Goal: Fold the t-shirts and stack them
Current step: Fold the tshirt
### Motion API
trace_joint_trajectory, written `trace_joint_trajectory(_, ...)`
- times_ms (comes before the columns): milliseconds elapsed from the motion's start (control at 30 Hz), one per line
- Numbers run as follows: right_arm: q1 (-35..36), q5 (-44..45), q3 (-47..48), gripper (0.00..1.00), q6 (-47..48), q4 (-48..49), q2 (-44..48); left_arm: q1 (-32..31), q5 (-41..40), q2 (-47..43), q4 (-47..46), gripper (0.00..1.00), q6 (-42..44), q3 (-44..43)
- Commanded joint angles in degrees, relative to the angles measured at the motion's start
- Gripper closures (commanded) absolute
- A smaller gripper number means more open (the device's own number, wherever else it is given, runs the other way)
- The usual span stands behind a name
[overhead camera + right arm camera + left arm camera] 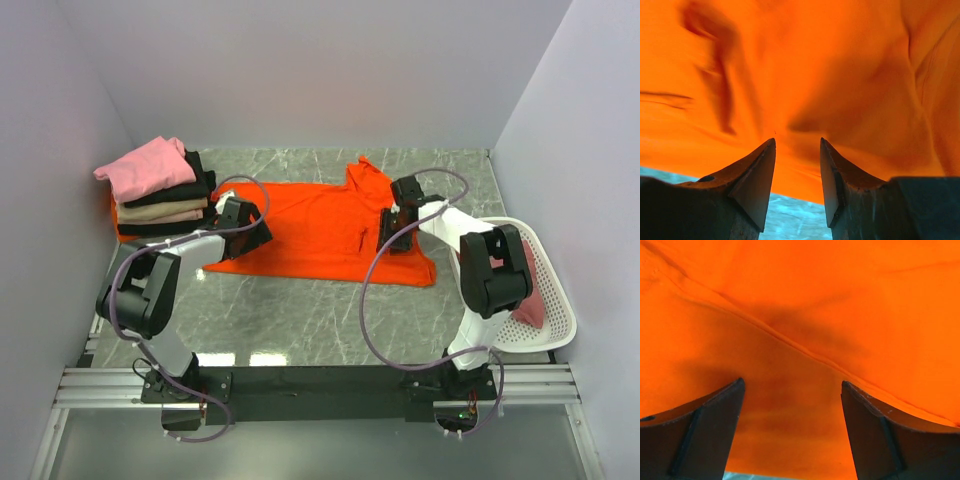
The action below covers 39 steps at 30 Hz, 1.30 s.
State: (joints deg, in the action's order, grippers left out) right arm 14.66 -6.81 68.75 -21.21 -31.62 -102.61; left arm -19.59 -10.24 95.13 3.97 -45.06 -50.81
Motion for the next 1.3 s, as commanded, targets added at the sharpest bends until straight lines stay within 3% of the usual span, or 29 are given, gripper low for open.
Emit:
trace_joint_trajectory(0,0.3,-0.5,-2.5,0.52,-0.9,1.6,-0.1,-0.1,3.0,0.3,-3.0,0.15,0.1,0.8)
trace_joint_trajectory(333,0.2,-4.1,-13.9,0.53,-1.6,4.0,3.4,-2.8,6.1,-3.0,-7.0,0.15,-2.8,12.4)
trace_joint_trajectory(800,-0.3,0.5,-22.7,0.52,-2.4,-1.3,12.1,-4.8,4.8,-17.1,-0.5,0.15,-9.5,25.8)
trace_joint_trajectory(1267,-0.4,-4.1,-31.0,0.49,-6.8,-2.0,21.8,-7.6,3.3,-35.3,11.0,0.14,-18.3,34.1)
